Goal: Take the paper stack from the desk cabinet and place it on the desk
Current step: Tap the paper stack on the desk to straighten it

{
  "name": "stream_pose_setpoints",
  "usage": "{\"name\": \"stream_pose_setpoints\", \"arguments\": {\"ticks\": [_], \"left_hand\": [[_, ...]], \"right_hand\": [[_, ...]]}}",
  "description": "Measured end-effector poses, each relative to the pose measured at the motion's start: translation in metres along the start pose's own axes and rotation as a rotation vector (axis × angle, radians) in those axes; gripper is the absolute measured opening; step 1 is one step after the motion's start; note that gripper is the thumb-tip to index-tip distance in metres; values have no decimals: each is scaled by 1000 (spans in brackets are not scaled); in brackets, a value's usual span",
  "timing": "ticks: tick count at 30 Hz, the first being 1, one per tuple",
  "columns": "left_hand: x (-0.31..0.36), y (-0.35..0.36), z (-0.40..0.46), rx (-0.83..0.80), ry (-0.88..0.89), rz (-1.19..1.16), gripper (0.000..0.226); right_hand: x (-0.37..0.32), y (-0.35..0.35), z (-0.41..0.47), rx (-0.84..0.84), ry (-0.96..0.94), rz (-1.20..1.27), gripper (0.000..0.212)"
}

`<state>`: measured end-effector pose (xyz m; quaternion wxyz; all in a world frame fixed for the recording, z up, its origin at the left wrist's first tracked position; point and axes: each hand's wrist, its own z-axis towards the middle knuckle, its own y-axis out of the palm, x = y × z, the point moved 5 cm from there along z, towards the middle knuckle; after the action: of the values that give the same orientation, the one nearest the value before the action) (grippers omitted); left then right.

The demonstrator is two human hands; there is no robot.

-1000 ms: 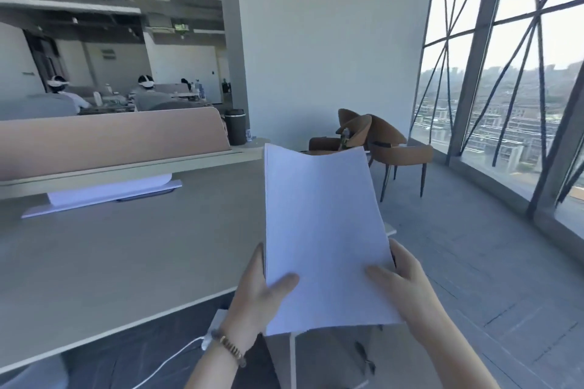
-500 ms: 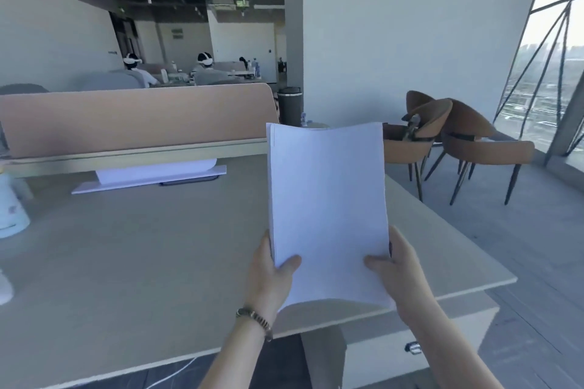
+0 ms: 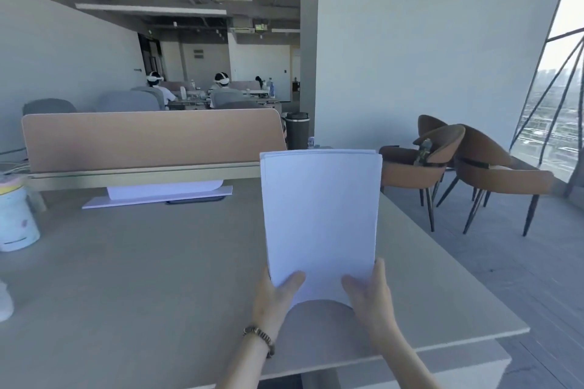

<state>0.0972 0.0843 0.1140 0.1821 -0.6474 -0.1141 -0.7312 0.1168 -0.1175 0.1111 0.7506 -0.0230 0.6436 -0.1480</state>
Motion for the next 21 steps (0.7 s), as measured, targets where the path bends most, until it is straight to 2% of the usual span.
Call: {"name": "stream_pose_setpoints", "arguments": {"ticks": [3, 5, 18, 21], "left_hand": [[-7, 0, 6, 61, -19, -8, 40], [-7, 2, 11, 42, -12, -13, 32], [-18, 7, 21, 26, -33, -16, 24], [-18, 6, 21, 22, -51, -3, 31]], "right_hand": [[8, 1, 10, 21, -15, -16, 30], [9, 2, 18, 33, -18, -23, 28], [25, 3, 32, -95, -12, -91, 26], [21, 1, 27, -89, -5, -75, 24]]}}
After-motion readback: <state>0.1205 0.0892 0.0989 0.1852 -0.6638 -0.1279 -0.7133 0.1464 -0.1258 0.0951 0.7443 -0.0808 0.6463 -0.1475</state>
